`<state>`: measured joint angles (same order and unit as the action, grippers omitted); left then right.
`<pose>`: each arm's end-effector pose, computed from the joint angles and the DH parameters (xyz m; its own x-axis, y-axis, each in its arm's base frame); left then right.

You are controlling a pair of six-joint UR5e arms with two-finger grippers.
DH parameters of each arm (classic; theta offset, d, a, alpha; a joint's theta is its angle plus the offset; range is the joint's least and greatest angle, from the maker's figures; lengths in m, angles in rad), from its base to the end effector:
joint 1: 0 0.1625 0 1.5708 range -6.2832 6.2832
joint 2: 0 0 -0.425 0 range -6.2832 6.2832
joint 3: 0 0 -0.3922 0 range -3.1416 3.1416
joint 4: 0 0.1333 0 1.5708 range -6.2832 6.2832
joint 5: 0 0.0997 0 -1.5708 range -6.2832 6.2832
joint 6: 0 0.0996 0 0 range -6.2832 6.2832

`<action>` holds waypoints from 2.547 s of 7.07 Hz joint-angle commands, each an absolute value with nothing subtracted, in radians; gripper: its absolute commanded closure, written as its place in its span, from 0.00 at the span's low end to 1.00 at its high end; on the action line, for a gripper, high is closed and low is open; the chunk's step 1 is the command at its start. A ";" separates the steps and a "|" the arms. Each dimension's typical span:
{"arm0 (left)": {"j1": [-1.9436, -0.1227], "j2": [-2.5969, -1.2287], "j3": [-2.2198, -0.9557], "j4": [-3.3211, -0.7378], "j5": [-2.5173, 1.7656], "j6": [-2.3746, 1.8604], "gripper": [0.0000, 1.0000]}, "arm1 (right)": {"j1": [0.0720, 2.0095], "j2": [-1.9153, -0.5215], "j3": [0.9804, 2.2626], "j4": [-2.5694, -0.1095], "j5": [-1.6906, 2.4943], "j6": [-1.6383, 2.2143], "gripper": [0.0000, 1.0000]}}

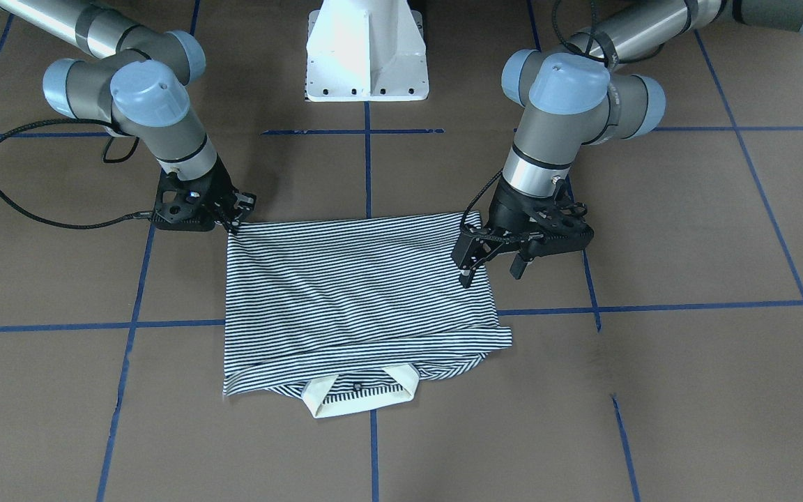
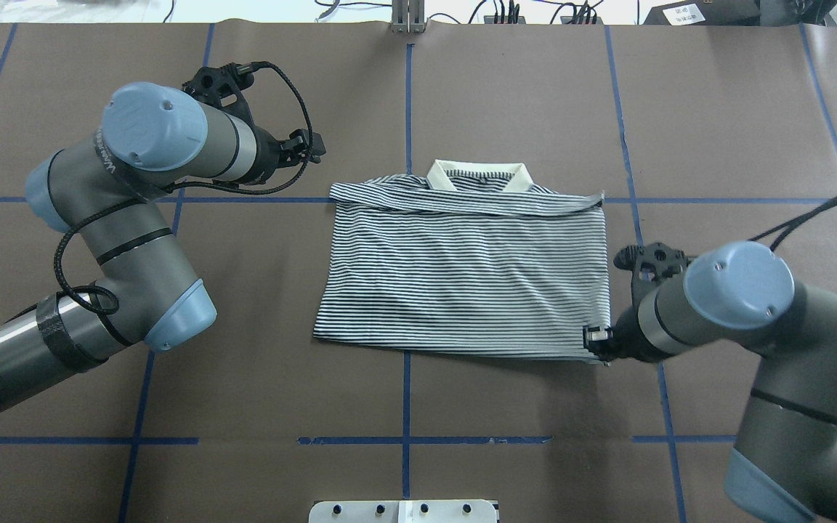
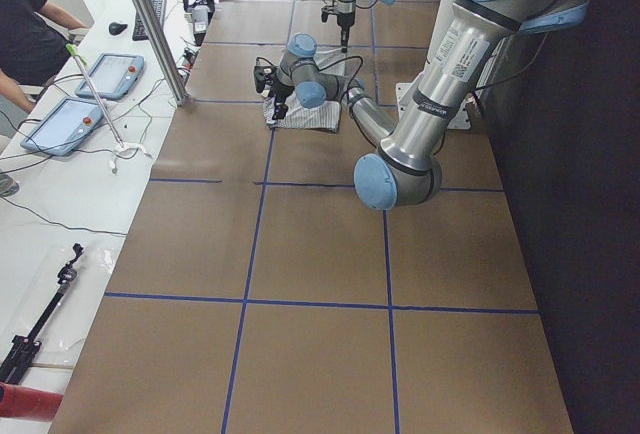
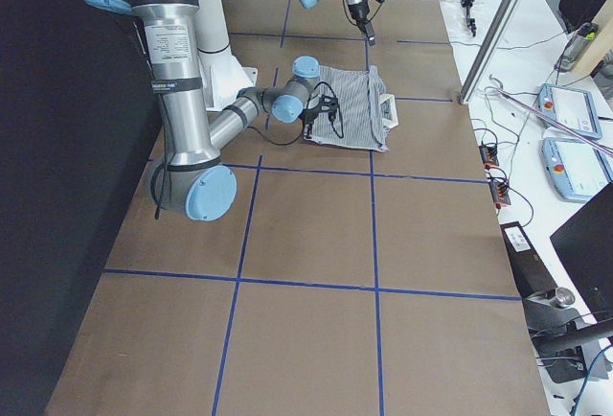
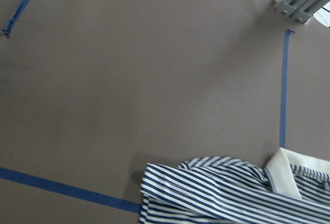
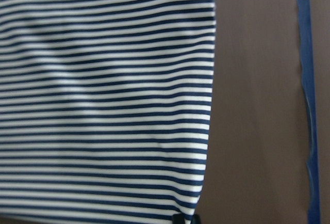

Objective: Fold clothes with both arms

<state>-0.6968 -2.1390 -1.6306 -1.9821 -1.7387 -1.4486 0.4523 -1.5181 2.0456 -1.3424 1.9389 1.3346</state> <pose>0.4476 -0.5267 0.2541 0.4494 -0.2194 -0.8659 0.4710 0.8819 0.0210 -0.4049 -0.3051 0.3887 0.6798 0.0876 0.7282 -0.0274 0.9952 -0.0941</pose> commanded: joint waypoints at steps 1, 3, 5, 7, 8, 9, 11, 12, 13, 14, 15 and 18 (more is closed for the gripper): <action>-0.680 -2.140 -1.640 -1.980 -1.735 -1.474 0.00 | 0.216 -1.620 2.166 -1.344 1.927 1.508 1.00; -0.666 -2.138 -1.664 -1.974 -1.733 -1.479 0.00 | 0.120 -1.621 2.203 -1.342 1.928 1.594 0.79; -0.634 -2.138 -1.670 -1.971 -1.741 -1.483 0.00 | 0.110 -1.611 2.226 -1.339 1.855 1.664 0.00; -0.513 -2.135 -1.675 -1.933 -1.740 -1.646 0.05 | 0.274 -1.556 2.223 -1.330 1.841 1.652 0.00; -0.456 -2.134 -1.678 -1.915 -1.733 -1.761 0.10 | 0.347 -1.516 2.217 -1.331 1.844 1.651 0.00; -0.407 -2.138 -1.678 -1.876 -1.730 -1.838 0.10 | 0.404 -1.490 2.217 -1.330 1.853 1.651 0.00; -0.371 -2.141 -1.710 -1.818 -1.729 -1.925 0.09 | 0.449 -1.480 2.214 -1.330 1.848 1.635 0.00; -0.368 -2.148 -1.715 -1.789 -1.729 -1.948 0.09 | 0.465 -1.479 2.215 -1.330 1.851 1.635 0.00; -0.367 -2.149 -1.713 -1.778 -1.729 -1.953 0.09 | 0.465 -1.476 2.215 -1.330 1.852 1.635 0.00; -0.342 -2.138 -1.713 -1.776 -1.726 -1.962 0.09 | 0.466 -1.471 2.215 -1.330 1.850 1.635 0.00; -0.327 -2.140 -1.709 -1.776 -1.715 -1.968 0.09 | 0.471 -1.470 2.215 -1.330 1.851 1.635 0.00; -0.324 -2.140 -1.698 -1.776 -1.713 -1.968 0.11 | 0.482 -1.470 2.217 -1.330 1.856 1.635 0.00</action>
<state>-0.3262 -2.1397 -1.7032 -1.7765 -1.7145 -1.9676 0.4778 -1.4698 2.2160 -1.3299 1.8545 1.6352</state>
